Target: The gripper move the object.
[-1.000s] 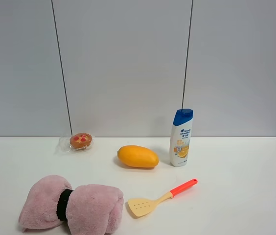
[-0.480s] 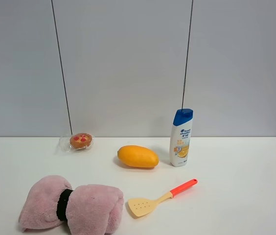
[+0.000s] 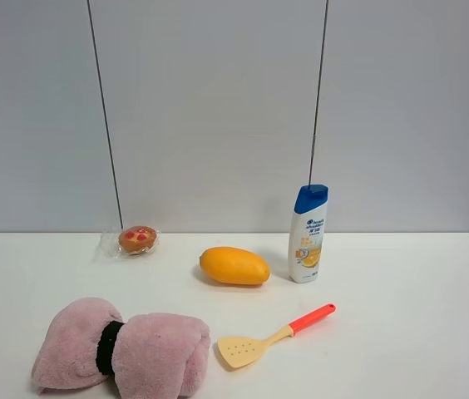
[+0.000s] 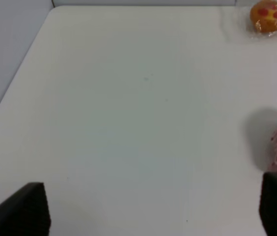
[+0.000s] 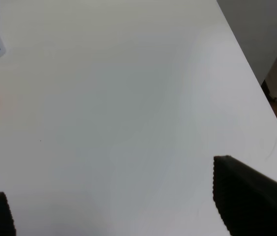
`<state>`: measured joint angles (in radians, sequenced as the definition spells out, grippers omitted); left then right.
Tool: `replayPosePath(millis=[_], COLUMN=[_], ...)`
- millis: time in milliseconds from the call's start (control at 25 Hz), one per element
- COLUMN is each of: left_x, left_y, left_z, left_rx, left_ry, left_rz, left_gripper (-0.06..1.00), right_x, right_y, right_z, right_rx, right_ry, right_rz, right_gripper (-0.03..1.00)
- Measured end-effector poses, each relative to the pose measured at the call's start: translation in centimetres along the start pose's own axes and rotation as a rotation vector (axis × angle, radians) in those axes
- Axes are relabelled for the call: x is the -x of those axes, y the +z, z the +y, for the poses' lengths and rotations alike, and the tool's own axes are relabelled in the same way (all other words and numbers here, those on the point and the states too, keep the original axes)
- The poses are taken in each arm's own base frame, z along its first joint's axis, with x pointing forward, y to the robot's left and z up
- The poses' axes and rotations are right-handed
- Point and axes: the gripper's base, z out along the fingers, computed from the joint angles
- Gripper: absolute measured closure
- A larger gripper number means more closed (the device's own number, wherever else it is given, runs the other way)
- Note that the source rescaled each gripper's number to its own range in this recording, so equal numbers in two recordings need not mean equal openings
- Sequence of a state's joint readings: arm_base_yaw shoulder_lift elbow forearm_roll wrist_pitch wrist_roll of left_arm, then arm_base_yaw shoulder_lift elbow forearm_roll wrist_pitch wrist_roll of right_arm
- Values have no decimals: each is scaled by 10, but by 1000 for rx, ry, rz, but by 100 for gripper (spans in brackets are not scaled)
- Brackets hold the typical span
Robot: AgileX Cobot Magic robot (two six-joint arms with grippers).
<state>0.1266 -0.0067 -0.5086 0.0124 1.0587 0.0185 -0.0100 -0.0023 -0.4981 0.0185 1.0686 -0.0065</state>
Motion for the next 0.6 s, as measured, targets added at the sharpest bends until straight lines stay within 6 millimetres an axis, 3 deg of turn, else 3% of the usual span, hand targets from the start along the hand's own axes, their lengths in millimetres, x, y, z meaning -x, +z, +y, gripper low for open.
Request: replayPosePath(millis=[600], left_x=[0], left_y=[0], left_z=[0], left_rx=[0], left_ry=[0], left_rz=[0], left_gripper=[20], right_x=[0], right_y=[0], right_z=[0], right_rx=[0], right_ry=[0], right_rz=[0], right_gripper=[-3])
